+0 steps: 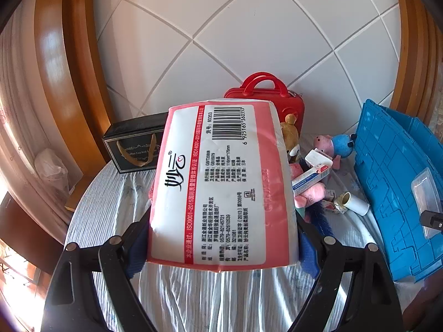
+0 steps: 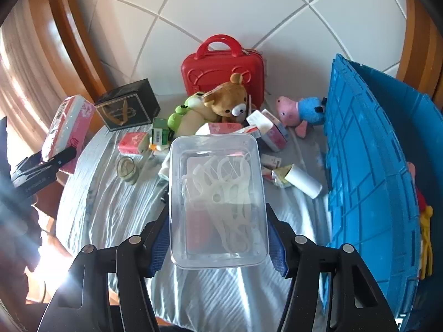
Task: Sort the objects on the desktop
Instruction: 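Carry the tissue pack and clear floss box over the blue crate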
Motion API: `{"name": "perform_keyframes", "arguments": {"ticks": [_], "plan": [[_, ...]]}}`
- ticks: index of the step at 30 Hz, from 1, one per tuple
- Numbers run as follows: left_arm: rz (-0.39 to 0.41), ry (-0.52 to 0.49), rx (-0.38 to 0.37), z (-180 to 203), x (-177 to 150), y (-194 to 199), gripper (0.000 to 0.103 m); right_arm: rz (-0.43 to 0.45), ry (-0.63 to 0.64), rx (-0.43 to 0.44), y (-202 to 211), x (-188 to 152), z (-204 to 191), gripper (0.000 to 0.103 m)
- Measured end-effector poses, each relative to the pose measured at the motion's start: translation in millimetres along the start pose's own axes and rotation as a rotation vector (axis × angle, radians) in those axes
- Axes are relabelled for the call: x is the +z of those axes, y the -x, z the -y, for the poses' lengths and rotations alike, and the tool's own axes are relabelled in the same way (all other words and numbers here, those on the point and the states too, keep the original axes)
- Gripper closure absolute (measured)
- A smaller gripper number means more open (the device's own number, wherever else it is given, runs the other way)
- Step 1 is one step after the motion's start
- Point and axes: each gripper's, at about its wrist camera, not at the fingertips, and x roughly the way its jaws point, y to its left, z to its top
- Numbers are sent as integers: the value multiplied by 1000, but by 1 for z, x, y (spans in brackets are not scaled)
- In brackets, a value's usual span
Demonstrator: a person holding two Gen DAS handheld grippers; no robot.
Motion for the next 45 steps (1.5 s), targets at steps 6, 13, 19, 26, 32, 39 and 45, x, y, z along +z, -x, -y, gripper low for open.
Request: {"name": "perform_keyframes", "arguments": {"ticks": [6,13,19,26,32,39,45], "plan": [[46,-16,-4,19,11,25,17,35,8,20,24,2,7,43],[81,-40,-3,44,21,49,17,70,-2,40,46,-1,20,43],[95,-57,-8,64,26,62,17,93,-11,48,63,-2,36,43],[127,-98,-40,98,35,77,17,133,-19,24,89,0,56,43],[150,-135,-81,135,44,85,17,166,-42,-10,115,-4,80,43],[159,-177,-140,179,50,88,17,195,-84,-75,141,-12,115,43],[156,-219,-184,218,53,87,17,209,-139,-126,159,-21,153,43]]}}
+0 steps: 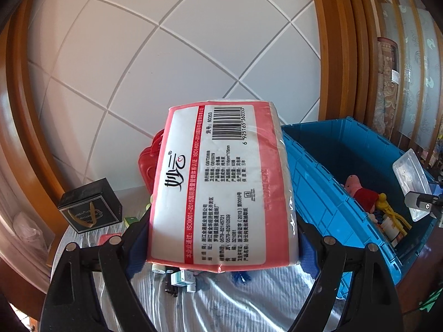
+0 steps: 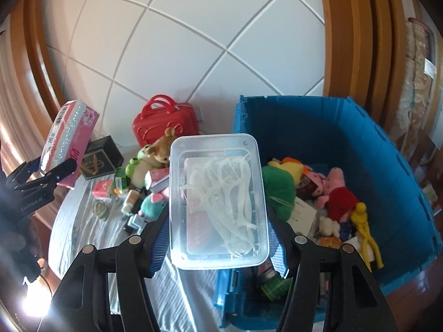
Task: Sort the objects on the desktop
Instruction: 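Carry the tissue pack and clear floss box over the blue crate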
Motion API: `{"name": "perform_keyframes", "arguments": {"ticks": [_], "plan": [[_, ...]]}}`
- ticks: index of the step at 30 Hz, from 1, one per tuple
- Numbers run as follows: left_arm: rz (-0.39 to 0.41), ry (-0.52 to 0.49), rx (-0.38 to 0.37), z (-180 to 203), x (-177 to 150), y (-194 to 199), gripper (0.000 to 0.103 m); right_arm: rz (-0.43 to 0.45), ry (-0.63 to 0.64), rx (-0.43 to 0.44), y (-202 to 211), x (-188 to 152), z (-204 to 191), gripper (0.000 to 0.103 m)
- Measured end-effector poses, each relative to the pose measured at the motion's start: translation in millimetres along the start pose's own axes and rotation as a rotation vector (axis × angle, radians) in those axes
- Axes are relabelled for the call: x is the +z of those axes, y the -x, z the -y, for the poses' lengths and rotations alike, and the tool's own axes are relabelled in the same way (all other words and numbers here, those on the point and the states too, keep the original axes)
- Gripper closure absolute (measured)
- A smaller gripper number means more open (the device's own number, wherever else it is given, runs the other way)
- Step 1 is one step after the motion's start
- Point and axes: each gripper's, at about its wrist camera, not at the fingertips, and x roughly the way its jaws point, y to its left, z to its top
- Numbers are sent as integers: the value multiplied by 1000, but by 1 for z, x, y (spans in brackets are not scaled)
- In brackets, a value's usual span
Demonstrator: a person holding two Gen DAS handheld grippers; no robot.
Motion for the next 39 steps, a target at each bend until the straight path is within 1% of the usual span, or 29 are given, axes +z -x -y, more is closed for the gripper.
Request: {"name": "perform_keyframes", "arguments": {"ticks": [10,21,39], "plan": [[4,-74,-96,63,19,-12,17,18,-75,-83,16,-5,59,43],[8,-153,-219,128,44,-31,17,28,-146,-160,18,-8,107,43],[27,-247,-352,218,83,-53,17,52,-262,-259,24,-10,184,43]]}}
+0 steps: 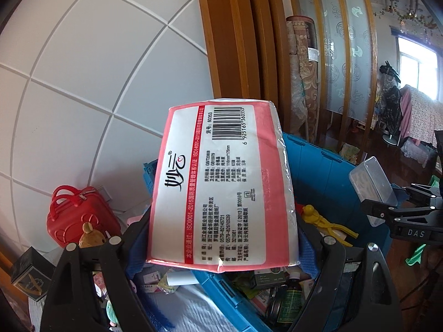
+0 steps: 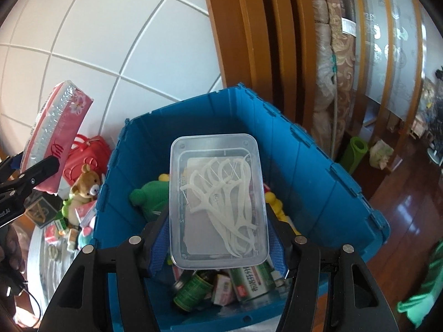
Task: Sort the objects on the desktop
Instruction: 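Carry the tissue pack and clear floss box over the blue crate, then open both tools to drop the tissue pack and floss box into the crate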
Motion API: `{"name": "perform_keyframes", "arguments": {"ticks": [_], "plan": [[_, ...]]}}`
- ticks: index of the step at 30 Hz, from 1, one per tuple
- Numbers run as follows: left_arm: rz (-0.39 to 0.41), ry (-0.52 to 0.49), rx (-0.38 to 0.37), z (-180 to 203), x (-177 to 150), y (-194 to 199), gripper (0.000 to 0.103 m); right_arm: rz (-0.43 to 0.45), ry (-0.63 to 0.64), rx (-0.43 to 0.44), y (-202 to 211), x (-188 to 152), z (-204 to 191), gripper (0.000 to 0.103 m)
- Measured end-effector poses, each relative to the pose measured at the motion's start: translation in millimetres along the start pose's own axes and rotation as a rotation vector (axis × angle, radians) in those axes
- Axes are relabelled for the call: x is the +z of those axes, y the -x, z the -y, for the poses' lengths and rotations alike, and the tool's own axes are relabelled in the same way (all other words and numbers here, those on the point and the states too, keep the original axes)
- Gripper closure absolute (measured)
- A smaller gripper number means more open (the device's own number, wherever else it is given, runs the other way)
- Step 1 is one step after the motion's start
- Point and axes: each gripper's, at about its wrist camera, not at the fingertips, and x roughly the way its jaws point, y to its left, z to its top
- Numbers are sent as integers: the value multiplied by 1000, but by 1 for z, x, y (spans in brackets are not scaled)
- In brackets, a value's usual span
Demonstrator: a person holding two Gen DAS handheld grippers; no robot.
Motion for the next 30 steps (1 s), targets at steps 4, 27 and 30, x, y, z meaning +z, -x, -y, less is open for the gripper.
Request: {"name": "perform_keyframes", "arguments": {"ticks": [4,27,30], "plan": [[-6,-21,-39,14,10,-12,17,8,-16,-20,-1,6,11,43],[-36,-52,-69,41,36,-45,3,75,-56,-70,-3,25,40,1],[-31,-46,-47,33,31,-41,3,74,-53,-66,-3,26,40,1]]}}
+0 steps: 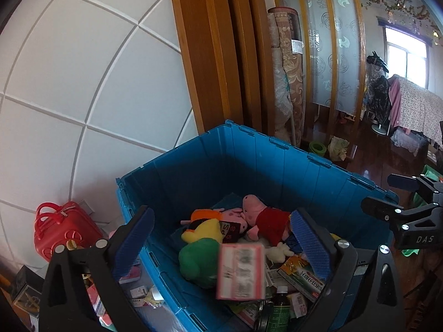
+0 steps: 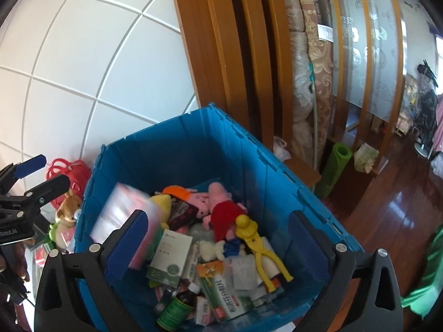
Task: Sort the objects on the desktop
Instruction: 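Open both tools to drop the tissue pack and floss box into the crate, then move both tools back over the remaining pile on the table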
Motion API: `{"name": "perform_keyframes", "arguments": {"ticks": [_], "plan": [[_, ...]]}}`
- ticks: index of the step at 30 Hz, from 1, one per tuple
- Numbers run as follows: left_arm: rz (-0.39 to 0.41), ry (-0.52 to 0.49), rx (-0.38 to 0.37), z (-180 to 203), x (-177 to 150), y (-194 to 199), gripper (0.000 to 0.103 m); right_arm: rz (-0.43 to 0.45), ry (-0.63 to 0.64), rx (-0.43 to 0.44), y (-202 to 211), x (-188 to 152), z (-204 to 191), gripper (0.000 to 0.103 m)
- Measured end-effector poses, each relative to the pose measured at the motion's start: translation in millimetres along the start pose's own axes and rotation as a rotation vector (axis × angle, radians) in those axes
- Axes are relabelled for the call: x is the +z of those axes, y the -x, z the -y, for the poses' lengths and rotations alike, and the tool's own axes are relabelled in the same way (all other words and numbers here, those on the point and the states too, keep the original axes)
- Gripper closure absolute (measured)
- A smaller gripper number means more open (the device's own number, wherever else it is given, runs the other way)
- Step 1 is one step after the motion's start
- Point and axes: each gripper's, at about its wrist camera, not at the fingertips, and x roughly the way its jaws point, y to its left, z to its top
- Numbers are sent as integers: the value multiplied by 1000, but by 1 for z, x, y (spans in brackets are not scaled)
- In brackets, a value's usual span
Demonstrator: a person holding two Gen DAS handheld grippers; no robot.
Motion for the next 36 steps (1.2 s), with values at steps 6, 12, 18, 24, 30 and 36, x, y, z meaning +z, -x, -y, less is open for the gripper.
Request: {"name": "perform_keyframes", "arguments": {"ticks": [6,12,18,24,30,36], "plan": [[-23,35,23,-16,-17,7,3,-7,15,20,2,-3,-11,1],[-35,55,40,-31,-39,25,3,-9,53,69,9,-8,-35,1],[-53,91,52,-52,-66,43,3,-16,94,115,19,-17,-65,1],[-69,149,76,-85,-98,64,3,-37,149,144,23,-28,-106,1],[-87,215,118,-129,-131,86,3,-53,205,182,25,-38,-158,1],[-112,275,169,-176,-167,105,3,-84,254,226,20,-53,-213,1]]}}
